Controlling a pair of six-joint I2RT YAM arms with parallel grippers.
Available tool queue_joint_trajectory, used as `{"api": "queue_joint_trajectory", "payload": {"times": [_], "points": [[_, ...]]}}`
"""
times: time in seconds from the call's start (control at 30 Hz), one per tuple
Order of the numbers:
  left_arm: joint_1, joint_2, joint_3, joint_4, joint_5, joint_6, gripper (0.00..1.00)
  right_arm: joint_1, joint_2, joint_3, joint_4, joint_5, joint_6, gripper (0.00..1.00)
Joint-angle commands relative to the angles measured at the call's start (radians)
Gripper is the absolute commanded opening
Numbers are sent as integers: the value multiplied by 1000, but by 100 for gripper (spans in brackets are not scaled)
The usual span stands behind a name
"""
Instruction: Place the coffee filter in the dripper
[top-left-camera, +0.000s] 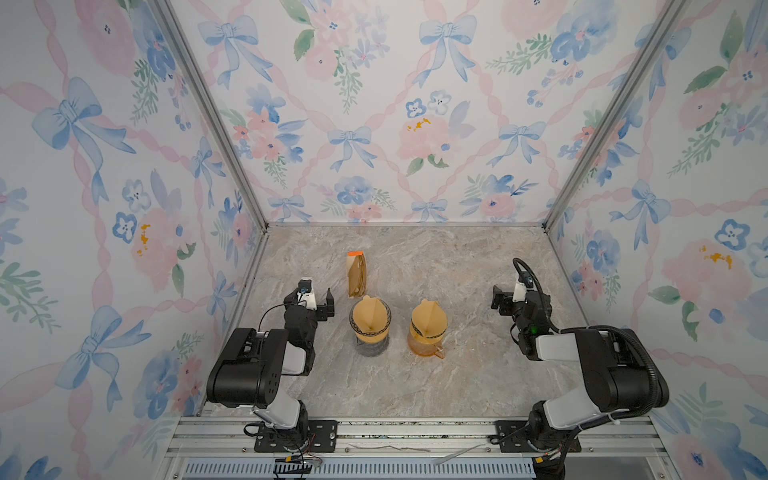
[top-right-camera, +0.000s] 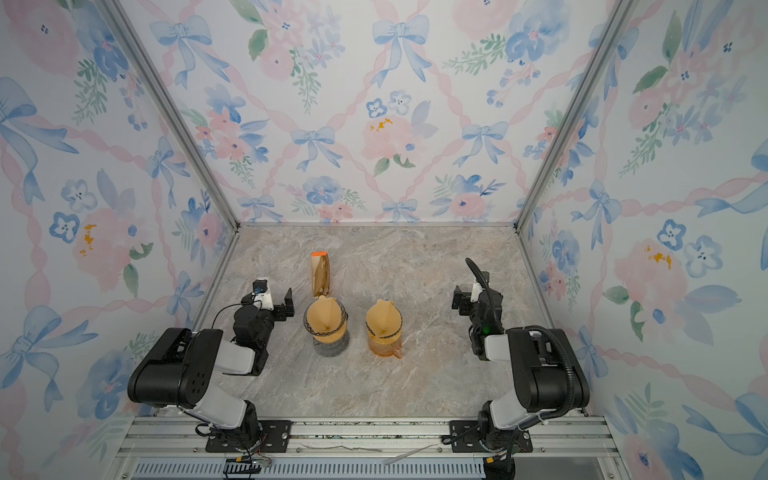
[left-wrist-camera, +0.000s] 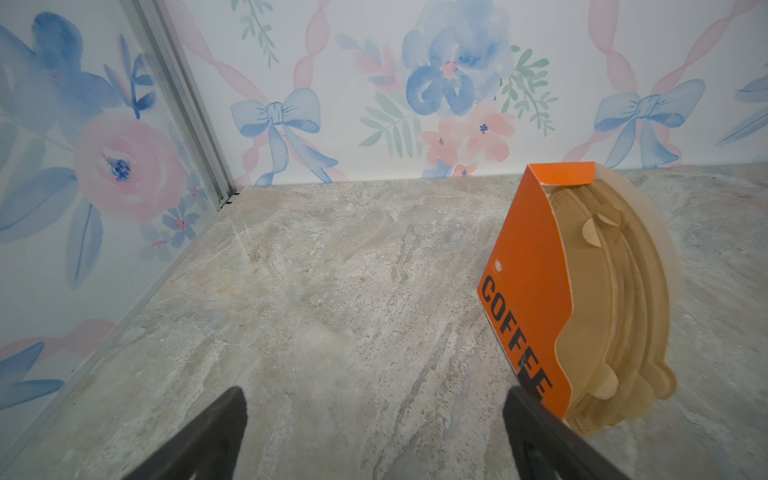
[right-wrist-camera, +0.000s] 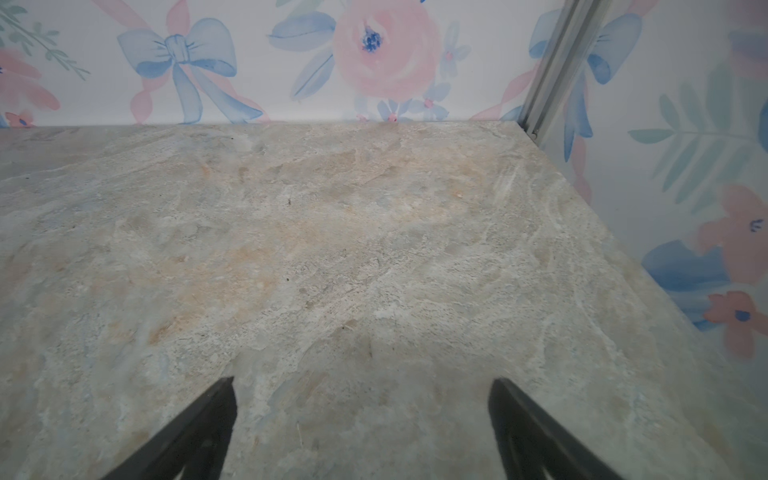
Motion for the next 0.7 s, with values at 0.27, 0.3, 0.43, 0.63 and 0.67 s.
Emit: {"api": "queue_joint_trajectory", "payload": {"times": [0.27, 0.3, 0.43, 0.63, 0.67], "points": [[5, 7, 8, -4, 13, 2, 98, 1, 3, 19, -11, -29, -7, 96], [5, 7, 8, -5, 13, 2, 98, 2, 3, 19, -11, -29, -8, 96], [5, 6, 8, -4, 14, 3, 98, 1, 3, 19, -11, -29, -8, 96], [5, 6, 9, -4, 12, 3, 98, 1, 3, 19, -11, -28, -8, 96], [5, 7, 8, -5, 11, 2, 98, 2, 3, 19, -11, -29, -8, 96]]}}
